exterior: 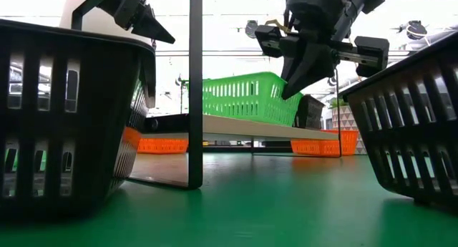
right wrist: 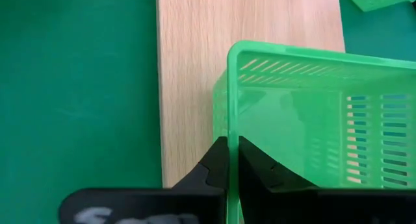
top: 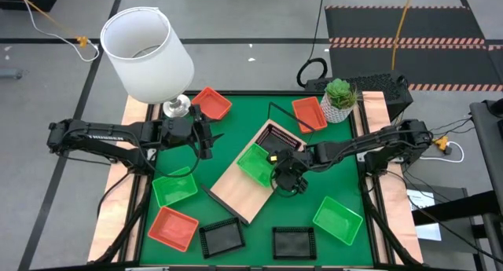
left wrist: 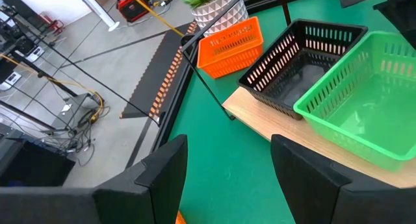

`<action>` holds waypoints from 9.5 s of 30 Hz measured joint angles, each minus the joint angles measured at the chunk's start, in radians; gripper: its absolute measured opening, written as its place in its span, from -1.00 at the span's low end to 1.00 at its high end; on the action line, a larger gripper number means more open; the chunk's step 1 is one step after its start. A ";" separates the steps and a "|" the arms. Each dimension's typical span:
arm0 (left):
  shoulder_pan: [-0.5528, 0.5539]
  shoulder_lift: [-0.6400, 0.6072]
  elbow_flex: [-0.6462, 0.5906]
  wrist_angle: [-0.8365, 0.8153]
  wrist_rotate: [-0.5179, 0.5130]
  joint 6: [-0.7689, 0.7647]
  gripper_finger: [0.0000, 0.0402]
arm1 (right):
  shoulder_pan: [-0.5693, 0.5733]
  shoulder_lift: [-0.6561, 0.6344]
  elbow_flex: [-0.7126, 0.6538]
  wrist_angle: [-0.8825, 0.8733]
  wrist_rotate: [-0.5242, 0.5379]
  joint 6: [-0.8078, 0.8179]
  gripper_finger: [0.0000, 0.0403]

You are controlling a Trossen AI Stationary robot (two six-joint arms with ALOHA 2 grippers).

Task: Stack baskets on shelf by color
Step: Put the top right green bin on the shelf, then put the bottom orange bin on the shelf

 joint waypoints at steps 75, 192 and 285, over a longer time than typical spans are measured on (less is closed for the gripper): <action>0.000 0.000 0.000 0.014 0.000 0.000 0.11 | 0.076 -0.007 -0.082 0.248 0.041 -0.002 -0.51; -0.860 0.524 0.976 -0.940 -0.214 0.011 -0.91 | 0.440 -0.383 -0.081 0.286 0.558 0.886 -0.51; -0.790 0.484 0.727 -0.590 -0.267 -0.218 -0.22 | 0.191 0.133 0.195 0.245 -0.060 0.167 -0.98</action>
